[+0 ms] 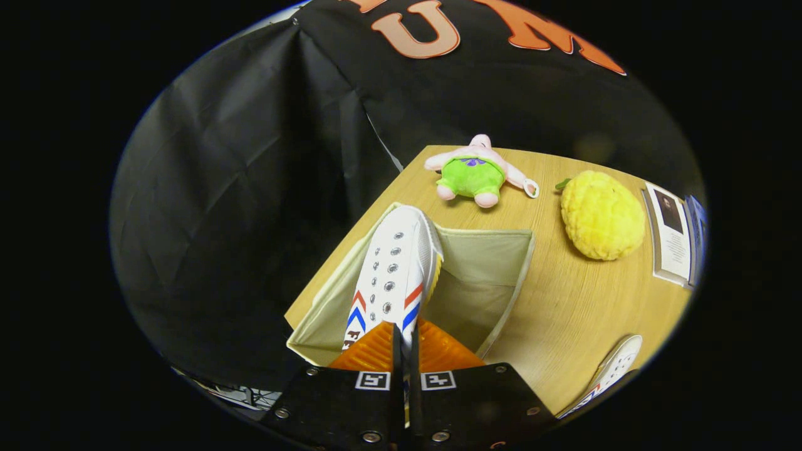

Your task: Open the storage box then place both shoes into the box .Put the left shoe in first, then the right shoe, with the right side of both shoes facing outward in a uniform manner.

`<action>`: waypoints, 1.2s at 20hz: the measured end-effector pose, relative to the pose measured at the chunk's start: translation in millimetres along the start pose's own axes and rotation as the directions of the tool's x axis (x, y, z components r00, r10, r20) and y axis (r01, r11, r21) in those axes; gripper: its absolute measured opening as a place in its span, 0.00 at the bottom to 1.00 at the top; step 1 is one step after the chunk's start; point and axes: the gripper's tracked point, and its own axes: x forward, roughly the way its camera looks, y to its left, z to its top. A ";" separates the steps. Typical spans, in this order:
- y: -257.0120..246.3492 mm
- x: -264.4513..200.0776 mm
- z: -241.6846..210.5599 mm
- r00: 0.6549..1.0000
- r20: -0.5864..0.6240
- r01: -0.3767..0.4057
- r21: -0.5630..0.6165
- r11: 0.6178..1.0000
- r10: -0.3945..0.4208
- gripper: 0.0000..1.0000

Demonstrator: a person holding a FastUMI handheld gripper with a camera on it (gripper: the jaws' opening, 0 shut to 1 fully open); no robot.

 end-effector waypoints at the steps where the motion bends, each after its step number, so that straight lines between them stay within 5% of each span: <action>1: 0.9 0.9 -1.1 1.000 -0.005 0.017 -0.013 1.000 -0.017 0.05; 5: 15.2 -1.9 -10.5 0.998 -0.037 -0.041 0.027 0.999 0.042 0.20; 8: 19.2 -8.8 11.4 0.995 0.061 -0.087 0.079 0.993 0.082 0.30; 11: 8.5 -27.8 22.6 0.988 0.128 -0.108 0.130 0.986 0.091 0.52; 17: -53.8 -77.5 25.1 0.972 0.235 -0.043 0.190 0.981 -0.003 0.87; 24: -152.7 -111.1 -50.1 0.966 0.180 0.131 0.269 0.954 -0.183 0.94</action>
